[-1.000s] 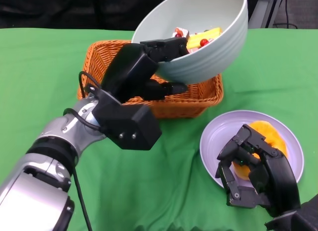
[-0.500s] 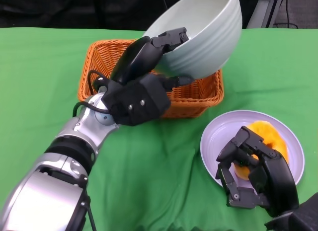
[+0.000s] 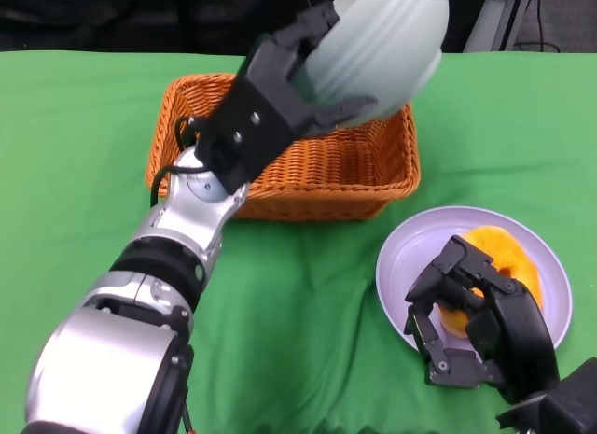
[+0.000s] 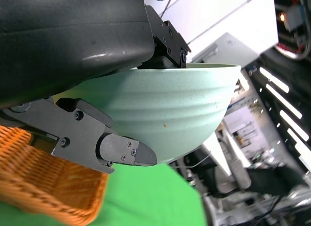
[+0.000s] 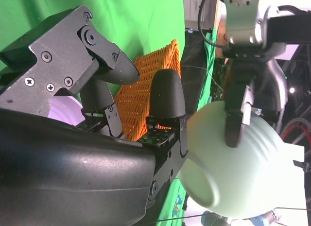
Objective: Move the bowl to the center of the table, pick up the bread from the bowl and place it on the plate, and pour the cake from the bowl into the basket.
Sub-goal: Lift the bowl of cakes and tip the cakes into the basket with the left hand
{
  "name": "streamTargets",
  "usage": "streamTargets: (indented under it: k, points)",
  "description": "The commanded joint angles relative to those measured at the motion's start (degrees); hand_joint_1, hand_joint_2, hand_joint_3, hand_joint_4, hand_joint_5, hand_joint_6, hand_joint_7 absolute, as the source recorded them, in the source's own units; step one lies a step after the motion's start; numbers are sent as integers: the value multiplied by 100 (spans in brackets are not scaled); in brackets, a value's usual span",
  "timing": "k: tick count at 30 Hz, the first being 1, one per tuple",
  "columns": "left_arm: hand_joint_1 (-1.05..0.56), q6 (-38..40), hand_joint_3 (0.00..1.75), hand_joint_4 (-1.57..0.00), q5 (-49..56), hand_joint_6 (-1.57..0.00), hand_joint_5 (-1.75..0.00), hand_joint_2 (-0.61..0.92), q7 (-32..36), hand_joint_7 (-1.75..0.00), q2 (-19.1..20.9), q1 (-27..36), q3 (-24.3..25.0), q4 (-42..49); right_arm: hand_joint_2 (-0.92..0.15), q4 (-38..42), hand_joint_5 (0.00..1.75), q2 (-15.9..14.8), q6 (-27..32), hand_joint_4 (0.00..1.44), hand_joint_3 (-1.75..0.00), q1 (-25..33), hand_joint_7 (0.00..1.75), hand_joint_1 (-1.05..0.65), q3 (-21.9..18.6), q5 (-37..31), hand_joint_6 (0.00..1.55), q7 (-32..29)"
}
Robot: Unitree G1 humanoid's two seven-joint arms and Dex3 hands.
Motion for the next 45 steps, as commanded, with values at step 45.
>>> streamTargets:
  k: [45]
  points:
    - [-10, 3080, 70, -71, -3549, -64, -175, 79, -1889, -166, -588, -605, 3044, 39, -48, 385, 175, -127, -357, 74, -117, -155, 162, -6, -41, 31, 55, 165]
